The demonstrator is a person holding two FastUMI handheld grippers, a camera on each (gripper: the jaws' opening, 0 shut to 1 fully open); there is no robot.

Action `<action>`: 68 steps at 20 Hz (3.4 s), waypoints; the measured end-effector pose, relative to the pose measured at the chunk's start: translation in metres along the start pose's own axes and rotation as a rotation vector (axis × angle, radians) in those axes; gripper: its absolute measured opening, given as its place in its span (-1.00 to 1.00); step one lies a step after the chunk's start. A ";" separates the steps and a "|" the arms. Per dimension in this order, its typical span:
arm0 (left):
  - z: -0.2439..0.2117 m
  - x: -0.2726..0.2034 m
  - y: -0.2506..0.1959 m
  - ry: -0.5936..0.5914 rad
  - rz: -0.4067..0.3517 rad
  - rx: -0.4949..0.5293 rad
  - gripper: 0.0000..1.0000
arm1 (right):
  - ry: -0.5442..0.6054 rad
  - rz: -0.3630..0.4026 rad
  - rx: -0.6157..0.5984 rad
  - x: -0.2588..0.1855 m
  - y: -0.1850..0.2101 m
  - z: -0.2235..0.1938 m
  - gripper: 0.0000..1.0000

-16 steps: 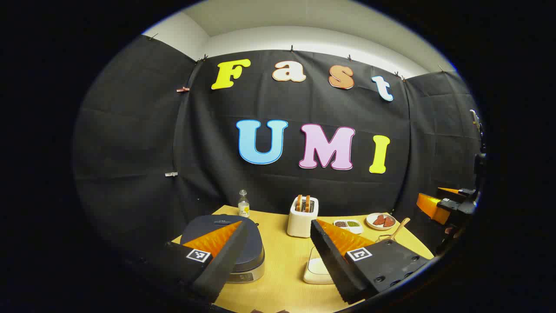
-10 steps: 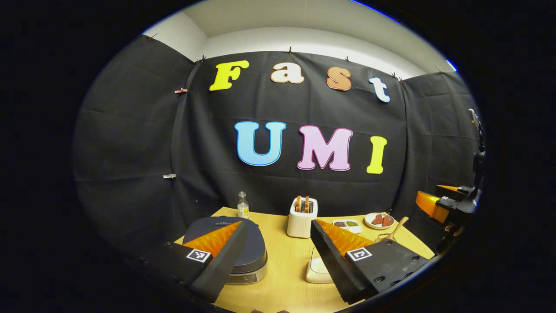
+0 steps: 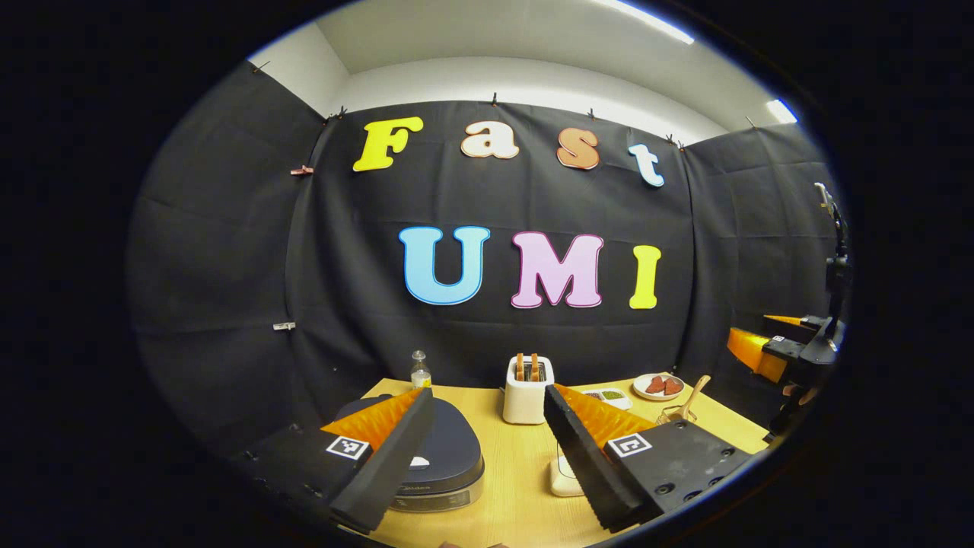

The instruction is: Close the left gripper, press the button to open the rice cooker; take a wooden spoon from the chopstick holder with the right hand, scoop a spoonful of rice and pour it into the rice cooker, then put the wooden spoon back into the chopstick holder.

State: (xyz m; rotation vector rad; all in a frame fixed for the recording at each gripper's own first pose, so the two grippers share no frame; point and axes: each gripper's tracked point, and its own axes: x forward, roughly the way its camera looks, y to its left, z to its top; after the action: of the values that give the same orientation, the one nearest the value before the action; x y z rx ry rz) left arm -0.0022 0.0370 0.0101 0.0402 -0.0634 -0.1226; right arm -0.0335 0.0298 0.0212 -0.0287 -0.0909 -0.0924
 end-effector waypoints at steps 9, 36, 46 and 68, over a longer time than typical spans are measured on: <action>-0.012 0.013 0.015 0.044 -0.040 -0.034 0.96 | 0.022 -0.061 -0.008 -0.021 0.000 -0.007 0.95; -0.158 0.074 0.103 0.541 -0.028 -0.149 -0.89 | 0.138 -0.155 -0.003 -0.024 -0.014 -0.035 0.95; -0.171 0.068 0.100 0.562 0.029 -0.148 -0.87 | 0.191 -0.166 0.016 -0.025 -0.021 -0.051 0.96; -0.034 0.045 0.059 0.182 0.192 -0.165 -0.85 | 0.259 -0.055 0.030 0.055 -0.067 -0.084 0.95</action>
State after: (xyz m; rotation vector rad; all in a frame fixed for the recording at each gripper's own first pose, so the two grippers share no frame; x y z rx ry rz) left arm 0.0513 0.0911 -0.0189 -0.1192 0.1246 0.0685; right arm 0.0227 -0.0448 -0.0554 0.0162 0.1658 -0.1488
